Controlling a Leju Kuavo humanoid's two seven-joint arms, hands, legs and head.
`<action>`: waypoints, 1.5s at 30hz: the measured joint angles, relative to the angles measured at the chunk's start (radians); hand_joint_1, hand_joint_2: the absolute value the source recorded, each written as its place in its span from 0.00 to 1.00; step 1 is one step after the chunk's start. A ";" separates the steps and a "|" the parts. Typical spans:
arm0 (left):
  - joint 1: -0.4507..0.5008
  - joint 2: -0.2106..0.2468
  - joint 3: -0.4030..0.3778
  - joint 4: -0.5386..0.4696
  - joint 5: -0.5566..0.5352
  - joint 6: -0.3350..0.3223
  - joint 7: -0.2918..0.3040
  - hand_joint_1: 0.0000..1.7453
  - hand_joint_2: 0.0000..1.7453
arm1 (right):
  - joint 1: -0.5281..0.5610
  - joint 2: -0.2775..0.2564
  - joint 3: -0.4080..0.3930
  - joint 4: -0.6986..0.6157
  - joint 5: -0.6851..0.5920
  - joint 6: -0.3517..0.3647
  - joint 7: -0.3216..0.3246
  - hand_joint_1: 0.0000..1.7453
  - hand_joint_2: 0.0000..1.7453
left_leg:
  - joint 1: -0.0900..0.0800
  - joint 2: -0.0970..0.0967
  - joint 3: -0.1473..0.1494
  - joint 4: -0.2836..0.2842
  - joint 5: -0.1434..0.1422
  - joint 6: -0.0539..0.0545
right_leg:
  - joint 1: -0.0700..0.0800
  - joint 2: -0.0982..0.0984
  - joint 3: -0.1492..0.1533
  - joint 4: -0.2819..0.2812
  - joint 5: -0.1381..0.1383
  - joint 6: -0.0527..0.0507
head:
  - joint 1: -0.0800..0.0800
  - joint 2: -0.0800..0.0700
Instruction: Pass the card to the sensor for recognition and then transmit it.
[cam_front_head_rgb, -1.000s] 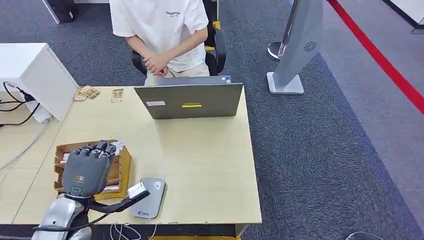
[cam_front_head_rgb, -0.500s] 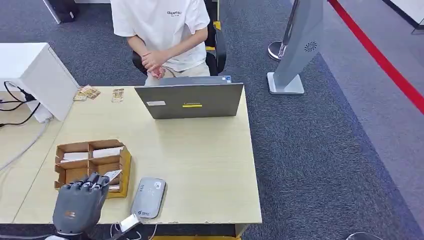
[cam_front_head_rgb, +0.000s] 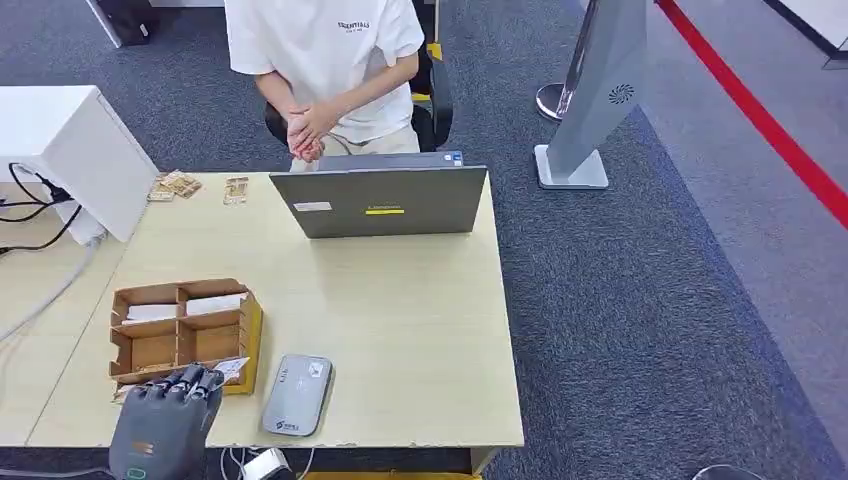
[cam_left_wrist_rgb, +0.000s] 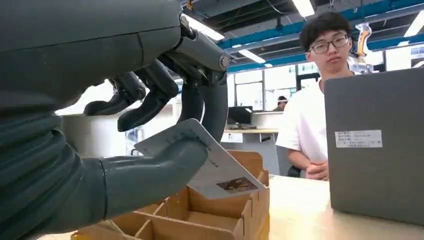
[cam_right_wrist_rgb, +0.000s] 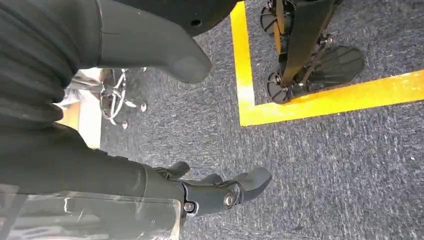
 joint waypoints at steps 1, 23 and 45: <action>0.001 0.001 -0.005 0.000 0.000 -0.003 0.008 1.00 1.00 | 0.000 0.001 0.000 0.000 0.000 0.000 0.000 0.00 1.00 | 0.000 0.000 0.000 0.000 0.000 0.000 | 0.000 0.000 0.000 0.000 0.000 0.000 | 0.000 0.000; 0.001 0.046 -0.104 0.001 0.037 -0.055 0.038 1.00 1.00 | 0.000 0.003 0.000 -0.001 0.014 0.005 0.002 0.00 1.00 | 0.000 0.000 0.000 0.000 0.000 0.000 | 0.000 0.000 0.000 0.000 0.000 0.000 | 0.000 0.000; -0.015 0.091 -0.156 0.043 0.140 -0.152 0.046 1.00 1.00 | 0.008 0.003 0.000 -0.004 0.030 0.014 0.041 0.00 1.00 | 0.000 0.000 0.000 0.000 0.000 0.000 | 0.000 0.000 0.000 0.000 0.000 0.000 | 0.000 0.000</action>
